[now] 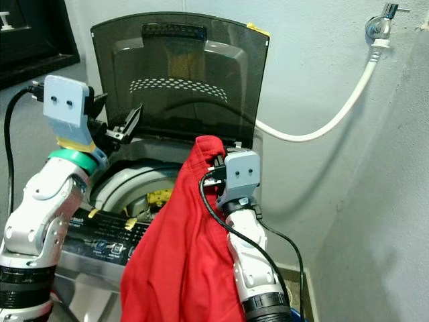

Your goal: Clothes washing

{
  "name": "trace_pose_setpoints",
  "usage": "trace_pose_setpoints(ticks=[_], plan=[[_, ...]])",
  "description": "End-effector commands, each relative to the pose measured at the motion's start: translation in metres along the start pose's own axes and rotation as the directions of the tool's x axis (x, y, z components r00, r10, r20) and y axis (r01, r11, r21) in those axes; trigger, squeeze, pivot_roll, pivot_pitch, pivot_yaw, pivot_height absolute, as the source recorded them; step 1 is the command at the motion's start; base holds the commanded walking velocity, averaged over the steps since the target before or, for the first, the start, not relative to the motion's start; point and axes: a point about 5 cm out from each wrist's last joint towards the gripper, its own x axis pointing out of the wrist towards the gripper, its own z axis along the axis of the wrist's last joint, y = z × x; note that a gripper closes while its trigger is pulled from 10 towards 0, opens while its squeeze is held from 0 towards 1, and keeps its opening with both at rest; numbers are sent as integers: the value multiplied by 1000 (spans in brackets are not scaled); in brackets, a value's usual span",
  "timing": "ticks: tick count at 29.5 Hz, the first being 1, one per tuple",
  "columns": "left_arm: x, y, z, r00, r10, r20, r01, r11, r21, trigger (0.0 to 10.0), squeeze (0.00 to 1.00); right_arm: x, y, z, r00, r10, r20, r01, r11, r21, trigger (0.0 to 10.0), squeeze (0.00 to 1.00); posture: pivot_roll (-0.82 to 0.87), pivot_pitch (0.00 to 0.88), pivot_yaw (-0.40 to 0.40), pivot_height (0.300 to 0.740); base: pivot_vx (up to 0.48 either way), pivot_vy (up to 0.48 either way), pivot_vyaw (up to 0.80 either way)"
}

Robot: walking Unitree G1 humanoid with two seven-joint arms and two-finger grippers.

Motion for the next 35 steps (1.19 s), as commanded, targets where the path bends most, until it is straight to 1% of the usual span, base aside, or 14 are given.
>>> trace_pose_setpoints(ticks=[1, 5, 15, 16, 19, 21, 25, 26, 29, 30, 31, 32, 34, 35], plan=[[-2, 0, -3, 1000, 2, -16, -2, 1000, -7, 10000, 0, 1, 0, 5, 1000, -4, 25, 3, 1000, 3, 10000, 0, 5, 22, 74, 740, 0, 0, 0], [-2, -2, -6, 999, 5, -34, -5, 1000, 4, 10000, 0, 0, 0, 3, 1000, -2, 19, 2, 1000, 5, 10000, 0, 5, 22, 74, 740, 0, 0, 0], [-3, -2, -7, 1000, 2, -26, -1, 1000, 28, 10000, 0, 0, 1, 3, 1000, -4, 16, 4, 1000, 5, 10000, 0, 5, 22, 75, 740, 0, 0, 0], [-3, -1, -7, 999, 4, -33, -2, 999, 54, 10000, 0, 0, 1, 2, 1000, -5, 15, 4, 1000, 4, 10000, 0, 5, 22, 75, 740, 0, -461, 0], [-3, -2, -8, 999, -7, -32, 10, 998, 69, 10000, 0, -1, 1, 2, 1000, -5, 15, 5, 1000, 4, 10000, 0, 5, 22, 75, 740, 0, -465, 0], [-4, -1, -9, 999, 1, -32, 1, 999, 46, 10000, 0, -1, 1, 2, 1000, -6, 14, 6, 1000, 4, 10000, 0, 5, 22, 75, 740, 0, -431, 0], [-4, -1, -9, 999, 5, -33, -4, 999, 42, 10000, 0, -1, 1, 2, 1000, -6, 15, 6, 1000, 4, 10000, 0, 3, 23, 76, 740, 0, 0, 0], [-3, -1, -8, 999, 13, -31, -12, 1000, 21, 10000, 0, -1, 1, 2, 1000, -5, 13, 5, 1000, 3, 10000, 0, 4, 23, 76, 740, 0, 0, 0], [-3, 0, -8, 999, 18, -35, -17, 1000, 23, 10000, 0, -1, 1, 2, 1000, -6, 13, 5, 1000, 3, 10000, 0, 4, 23, 76, 740, 0, 0, 0], [-3, 0, -9, 999, 15, -43, -15, 1000, 8, 10000, 0, -1, 1, 1, 1000, -5, 12, 5, 1000, 2, 10000, 0, 4, 23, 76, 740, 0, 0, 0], [-3, 0, -11, 998, 14, -66, -15, 1000, -15, 10000, 0, -1, 1, 1, 1000, -5, 12, 5, 1000, 3, 10000, 0, 5, 23, 77, 740, 0, 480, 0], [-3, 0, -12, 997, 19, -68, -22, 999, -29, 10000, 0, -1, 1, 1, 1000, -5, 11, 5, 1000, 4, 10000, 0, 5, 22, 77, 740, 0, 480, 0], [-3, 1, -11, 998, 20, -61, -21, 1000, -20, 10000, 0, -1, 1, 1, 1000, -5, 11, 5, 1000, 4, 10000, 0, 5, 22, 77, 740, 0, 480, 0], [-3, 1, -10, 999, 20, -45, -20, 1000, 1, 10000, 0, -1, 1, 1, 1000, -5, 10, 5, 1000, 3, 10000, 0, 5, 23, 76, 740, 0, 480, 0]])
